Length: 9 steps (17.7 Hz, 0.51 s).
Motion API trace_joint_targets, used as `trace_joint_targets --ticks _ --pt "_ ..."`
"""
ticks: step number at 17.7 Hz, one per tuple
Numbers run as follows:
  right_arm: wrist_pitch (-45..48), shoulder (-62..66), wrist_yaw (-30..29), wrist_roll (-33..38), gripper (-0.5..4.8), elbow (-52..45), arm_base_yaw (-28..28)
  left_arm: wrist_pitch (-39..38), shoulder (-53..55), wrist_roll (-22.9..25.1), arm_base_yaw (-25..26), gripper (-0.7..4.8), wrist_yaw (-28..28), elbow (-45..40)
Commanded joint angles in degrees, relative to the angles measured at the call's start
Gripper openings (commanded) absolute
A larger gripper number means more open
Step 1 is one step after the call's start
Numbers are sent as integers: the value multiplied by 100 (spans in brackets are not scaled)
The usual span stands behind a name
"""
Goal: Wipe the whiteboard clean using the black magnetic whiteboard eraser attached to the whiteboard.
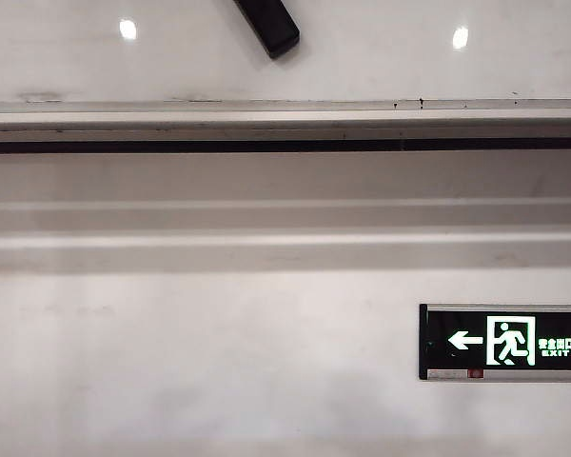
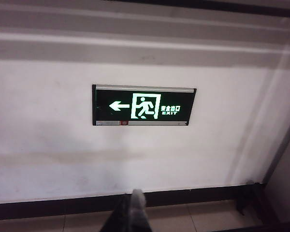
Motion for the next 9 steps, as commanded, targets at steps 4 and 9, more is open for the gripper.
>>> trace_joint_targets --ticks 4,9 --pt "122 -9 -9 20 -6 37 9 79 -4 -15 -2 -5 39 7" --pt "111 26 -7 192 -7 1167 11 -127 0 -647 -2 -5 4 732"
